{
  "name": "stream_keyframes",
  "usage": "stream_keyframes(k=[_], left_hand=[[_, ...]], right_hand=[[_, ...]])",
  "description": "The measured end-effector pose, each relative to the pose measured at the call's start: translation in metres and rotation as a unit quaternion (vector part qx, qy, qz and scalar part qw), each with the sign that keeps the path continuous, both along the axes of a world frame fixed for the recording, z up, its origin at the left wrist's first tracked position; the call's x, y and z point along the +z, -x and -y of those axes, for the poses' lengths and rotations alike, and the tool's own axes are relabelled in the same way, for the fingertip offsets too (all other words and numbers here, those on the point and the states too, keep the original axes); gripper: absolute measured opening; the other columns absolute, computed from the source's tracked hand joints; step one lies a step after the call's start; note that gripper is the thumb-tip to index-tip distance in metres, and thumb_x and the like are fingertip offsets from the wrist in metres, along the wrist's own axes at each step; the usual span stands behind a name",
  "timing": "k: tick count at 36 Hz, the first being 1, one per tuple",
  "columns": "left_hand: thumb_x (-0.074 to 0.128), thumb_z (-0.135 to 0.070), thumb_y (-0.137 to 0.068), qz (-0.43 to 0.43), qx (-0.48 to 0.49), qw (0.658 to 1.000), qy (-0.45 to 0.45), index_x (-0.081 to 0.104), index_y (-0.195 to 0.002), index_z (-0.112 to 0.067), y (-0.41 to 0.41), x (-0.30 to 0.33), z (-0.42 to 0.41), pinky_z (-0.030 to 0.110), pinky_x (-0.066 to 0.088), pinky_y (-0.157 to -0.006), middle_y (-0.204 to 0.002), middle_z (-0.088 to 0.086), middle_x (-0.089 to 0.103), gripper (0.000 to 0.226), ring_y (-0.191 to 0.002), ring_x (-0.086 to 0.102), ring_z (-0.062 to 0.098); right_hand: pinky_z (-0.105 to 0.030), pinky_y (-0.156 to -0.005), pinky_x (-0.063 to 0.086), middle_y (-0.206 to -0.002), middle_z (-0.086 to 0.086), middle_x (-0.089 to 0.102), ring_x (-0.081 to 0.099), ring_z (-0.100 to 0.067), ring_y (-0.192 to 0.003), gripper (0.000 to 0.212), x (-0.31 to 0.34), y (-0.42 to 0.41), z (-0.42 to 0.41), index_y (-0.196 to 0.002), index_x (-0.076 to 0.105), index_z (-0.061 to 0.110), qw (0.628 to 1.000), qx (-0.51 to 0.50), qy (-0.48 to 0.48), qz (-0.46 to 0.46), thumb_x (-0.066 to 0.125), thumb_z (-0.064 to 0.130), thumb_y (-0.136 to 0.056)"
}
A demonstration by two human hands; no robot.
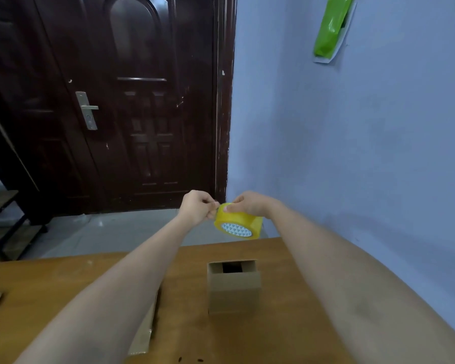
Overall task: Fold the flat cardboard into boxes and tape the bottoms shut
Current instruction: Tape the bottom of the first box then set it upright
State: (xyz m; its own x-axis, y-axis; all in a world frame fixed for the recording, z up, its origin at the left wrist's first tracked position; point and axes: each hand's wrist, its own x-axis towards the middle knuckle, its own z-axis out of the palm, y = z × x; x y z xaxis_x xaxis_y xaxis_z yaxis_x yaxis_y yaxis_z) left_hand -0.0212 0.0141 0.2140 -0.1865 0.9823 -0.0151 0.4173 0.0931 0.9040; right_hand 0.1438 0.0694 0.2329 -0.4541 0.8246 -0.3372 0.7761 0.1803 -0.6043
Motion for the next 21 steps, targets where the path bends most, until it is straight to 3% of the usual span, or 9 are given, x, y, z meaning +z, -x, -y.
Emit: stream_keyframes(k=[4,8,12,16,19,21], left_hand=[[0.062,-0.002,-0.087,-0.020,0.030,0.999,0.001,0.065,-0.067,-0.005,-0.013,-0.008,0.002,0.031,0.055,-0.069,-0.059,0.001,0.060,0.020,-0.055,0.057,0.015],[0.065,0.000,-0.085,0.039,0.059,0.997,-0.017,0.066,-0.064,-0.008,-0.021,-0.001,0.000,0.026,0.051,-0.057,-0.059,0.005,0.060,0.022,-0.053,0.055,0.016],[0.061,0.006,-0.084,0.005,0.002,1.000,-0.009,0.069,-0.075,0.004,-0.034,0.018,-0.002,0.013,0.046,-0.046,-0.061,0.001,0.062,0.013,-0.049,0.058,0.009],[0.066,-0.001,-0.084,0.043,0.013,0.999,0.020,0.067,-0.069,-0.003,-0.028,0.027,-0.005,0.019,0.050,-0.047,-0.062,0.009,0.062,0.015,-0.047,0.058,0.013],[0.061,0.003,-0.086,0.093,0.027,0.995,0.039,0.064,-0.071,-0.001,-0.020,0.037,-0.006,0.020,0.047,-0.046,-0.061,0.010,0.055,0.016,-0.050,0.050,0.018],[0.059,0.003,-0.088,0.118,0.039,0.991,0.052,0.061,-0.071,-0.001,-0.017,0.046,-0.007,0.021,0.045,-0.045,-0.061,0.010,0.050,0.018,-0.050,0.046,0.018]], right_hand=[[-0.034,-0.082,0.046,-0.096,-0.003,0.060,0.056,-0.020,-0.090,0.045,0.005,-0.003,-0.005,-0.107,0.067,0.011,0.996,0.025,-0.036,0.074,0.052,0.050,-0.092],[-0.035,-0.088,0.044,-0.108,-0.002,0.060,0.056,-0.026,-0.102,0.059,-0.006,-0.018,-0.015,-0.117,0.061,0.012,0.983,0.015,-0.059,0.174,0.049,0.061,-0.088],[-0.039,-0.096,0.043,-0.130,-0.011,0.056,0.053,-0.030,-0.118,0.073,-0.018,-0.034,-0.016,-0.128,0.054,0.005,0.976,-0.004,-0.052,0.210,0.044,0.066,-0.088],[-0.036,-0.093,0.044,-0.118,-0.010,0.060,0.057,-0.027,-0.111,0.070,-0.008,-0.046,-0.014,-0.116,0.061,0.010,0.990,-0.007,-0.025,0.136,0.045,0.071,-0.084],[-0.038,-0.094,0.049,-0.106,-0.006,0.064,0.063,-0.024,-0.100,0.090,-0.003,-0.064,-0.009,-0.108,0.063,0.009,0.996,-0.014,0.078,-0.047,0.058,0.084,-0.059],[-0.038,-0.092,0.052,-0.103,-0.004,0.066,0.065,-0.019,-0.092,0.083,-0.005,-0.074,-0.008,-0.110,0.061,0.011,0.974,-0.007,0.168,-0.152,0.070,0.074,-0.056]])
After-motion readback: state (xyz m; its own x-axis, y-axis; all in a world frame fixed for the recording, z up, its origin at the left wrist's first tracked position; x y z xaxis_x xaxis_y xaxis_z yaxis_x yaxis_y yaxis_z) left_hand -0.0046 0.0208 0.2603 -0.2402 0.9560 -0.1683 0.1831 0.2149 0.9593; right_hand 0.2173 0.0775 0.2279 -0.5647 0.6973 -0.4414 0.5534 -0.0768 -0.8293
